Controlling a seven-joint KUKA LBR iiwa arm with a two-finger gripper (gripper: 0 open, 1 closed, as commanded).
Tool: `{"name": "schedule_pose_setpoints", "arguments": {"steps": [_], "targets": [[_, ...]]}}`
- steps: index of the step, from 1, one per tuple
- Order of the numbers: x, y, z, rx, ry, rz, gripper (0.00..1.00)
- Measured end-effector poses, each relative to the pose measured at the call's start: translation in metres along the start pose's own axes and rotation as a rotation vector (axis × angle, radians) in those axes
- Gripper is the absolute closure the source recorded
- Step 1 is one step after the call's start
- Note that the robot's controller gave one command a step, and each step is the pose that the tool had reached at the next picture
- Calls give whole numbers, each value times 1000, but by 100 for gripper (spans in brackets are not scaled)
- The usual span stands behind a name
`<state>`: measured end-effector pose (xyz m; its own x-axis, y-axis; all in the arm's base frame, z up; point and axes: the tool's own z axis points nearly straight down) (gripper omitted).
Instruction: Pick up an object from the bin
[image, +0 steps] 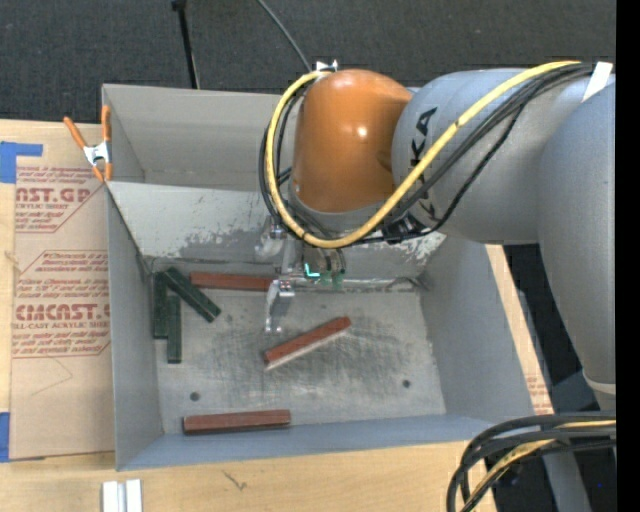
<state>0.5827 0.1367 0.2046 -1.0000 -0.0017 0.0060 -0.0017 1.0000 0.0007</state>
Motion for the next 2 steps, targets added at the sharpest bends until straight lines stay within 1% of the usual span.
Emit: {"name": "schedule_pose_setpoints", "arguments": {"steps": [1,2], "targets": [[-2,-1,-4,-1,-8,1,0],[18,-51,86,0,-11,-78,0]]}}
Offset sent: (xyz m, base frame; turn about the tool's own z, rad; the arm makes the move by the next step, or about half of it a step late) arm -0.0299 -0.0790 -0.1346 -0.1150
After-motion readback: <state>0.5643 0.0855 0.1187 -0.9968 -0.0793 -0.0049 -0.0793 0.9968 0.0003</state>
